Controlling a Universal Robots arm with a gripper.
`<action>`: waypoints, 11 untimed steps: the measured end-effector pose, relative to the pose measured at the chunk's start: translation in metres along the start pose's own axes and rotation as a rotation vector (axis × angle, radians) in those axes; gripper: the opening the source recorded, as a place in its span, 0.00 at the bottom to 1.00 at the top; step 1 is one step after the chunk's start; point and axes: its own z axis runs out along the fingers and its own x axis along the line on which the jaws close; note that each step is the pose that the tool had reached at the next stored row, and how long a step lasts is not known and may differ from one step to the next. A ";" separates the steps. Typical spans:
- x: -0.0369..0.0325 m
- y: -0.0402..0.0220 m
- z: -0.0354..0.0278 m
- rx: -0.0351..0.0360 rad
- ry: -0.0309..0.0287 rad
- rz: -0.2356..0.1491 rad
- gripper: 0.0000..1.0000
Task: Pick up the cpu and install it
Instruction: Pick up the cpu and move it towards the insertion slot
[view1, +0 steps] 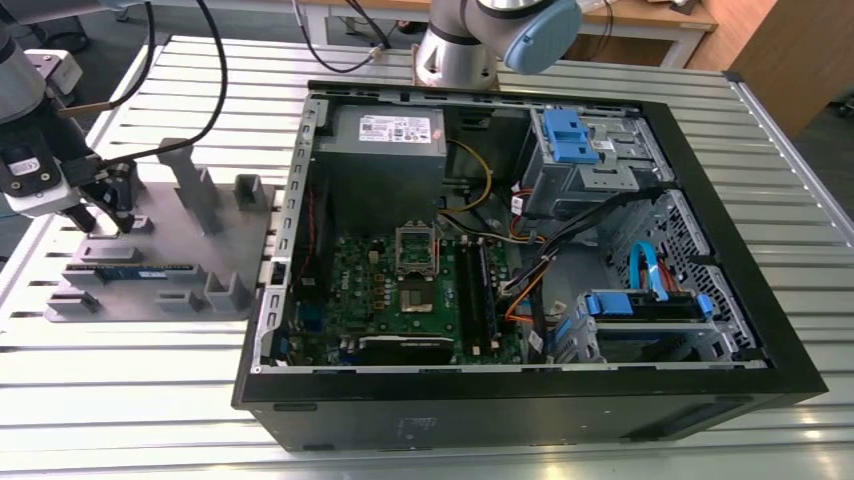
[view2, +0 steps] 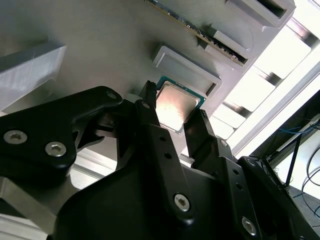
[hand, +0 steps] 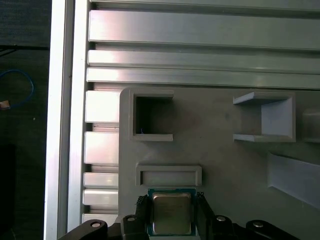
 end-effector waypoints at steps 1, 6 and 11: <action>0.0000 0.0000 0.0000 0.0000 0.0000 0.000 0.47; 0.0001 0.0000 -0.0015 0.0004 0.0007 0.000 0.47; -0.0002 0.0001 -0.0078 -0.0002 0.0001 0.000 0.47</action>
